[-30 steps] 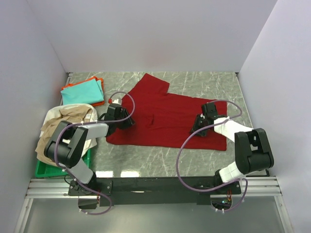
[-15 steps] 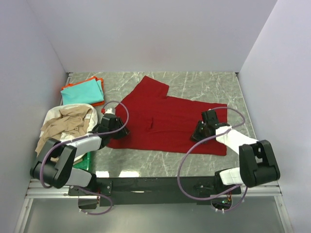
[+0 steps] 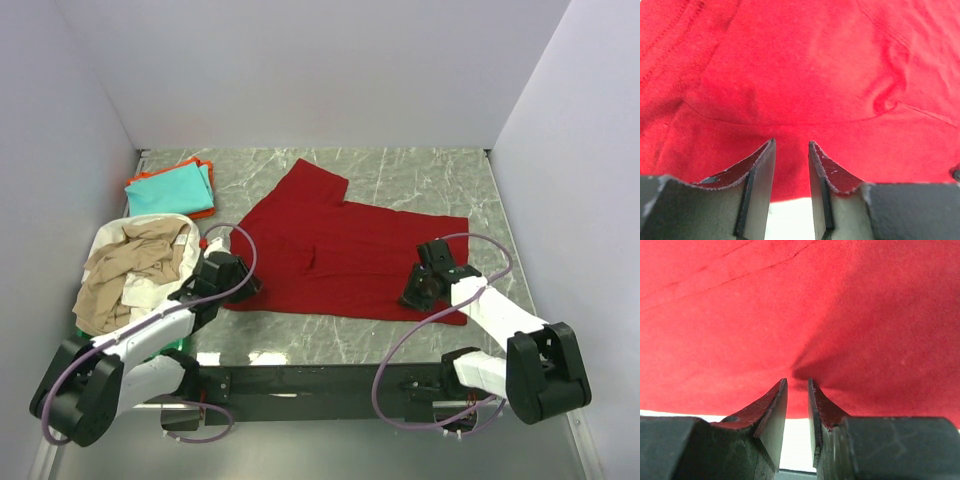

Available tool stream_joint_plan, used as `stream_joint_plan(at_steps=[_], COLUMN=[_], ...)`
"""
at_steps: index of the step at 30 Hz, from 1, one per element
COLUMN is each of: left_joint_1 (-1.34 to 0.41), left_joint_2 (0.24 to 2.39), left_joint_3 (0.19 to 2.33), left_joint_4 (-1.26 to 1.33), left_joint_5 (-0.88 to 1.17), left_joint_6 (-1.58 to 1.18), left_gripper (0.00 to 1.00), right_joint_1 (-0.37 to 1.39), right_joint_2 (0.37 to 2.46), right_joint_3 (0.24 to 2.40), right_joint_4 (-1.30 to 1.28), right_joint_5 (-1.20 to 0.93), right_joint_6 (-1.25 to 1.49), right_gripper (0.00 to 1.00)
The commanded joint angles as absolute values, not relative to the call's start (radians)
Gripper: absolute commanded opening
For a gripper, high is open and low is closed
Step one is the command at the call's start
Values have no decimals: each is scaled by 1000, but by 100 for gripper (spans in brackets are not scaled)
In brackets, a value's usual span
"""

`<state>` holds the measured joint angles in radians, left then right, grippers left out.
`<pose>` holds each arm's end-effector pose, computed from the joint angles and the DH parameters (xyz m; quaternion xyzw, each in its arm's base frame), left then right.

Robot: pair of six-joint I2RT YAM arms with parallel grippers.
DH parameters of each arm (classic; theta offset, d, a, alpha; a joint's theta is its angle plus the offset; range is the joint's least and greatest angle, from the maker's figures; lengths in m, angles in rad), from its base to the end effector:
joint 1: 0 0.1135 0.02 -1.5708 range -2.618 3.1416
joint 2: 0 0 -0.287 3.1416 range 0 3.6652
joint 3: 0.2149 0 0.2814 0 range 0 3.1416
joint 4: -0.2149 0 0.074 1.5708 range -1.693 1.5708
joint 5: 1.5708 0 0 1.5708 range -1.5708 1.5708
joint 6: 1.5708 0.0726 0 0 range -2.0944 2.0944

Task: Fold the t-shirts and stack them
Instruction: Fold the tshirt

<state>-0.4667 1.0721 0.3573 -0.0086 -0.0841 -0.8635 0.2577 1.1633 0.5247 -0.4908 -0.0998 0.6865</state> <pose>0.2165 -0.1023 0.1338 -0.1965 0.8895 -0.2234 0.3469 0.2160 0.0644 0.1291 0.1967 0.9545 0.1428 0.1726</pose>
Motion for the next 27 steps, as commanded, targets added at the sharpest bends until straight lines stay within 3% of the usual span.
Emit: stream_joint_plan(at_steps=[1,5,13,20,27], left_joint_1=[-489,-499,-499,-499,-499], left_joint_2=[1035,1110,1357,1450,1405], left_joint_3=[429,515,634,568,410], left_joint_4=[-45,-8,237,304,264], left_joint_5=[-121,-89,87,84,26], left_joint_6=[-871,-824,-770,-796,-831], left_gripper=[39,40,37,36,36], right_joint_1=[271,290,393,486,572], right_joint_2=[1118,1129,1363,1479,1483], right_joint_3=[604,675,767,729,640], right_joint_4=[-535,-505,-347,-275,-282], right_joint_5=[-61,-51,-139,-147,-89], right_joint_6=[655,634,633,678,736], right_gripper=[30,30,31,30,29])
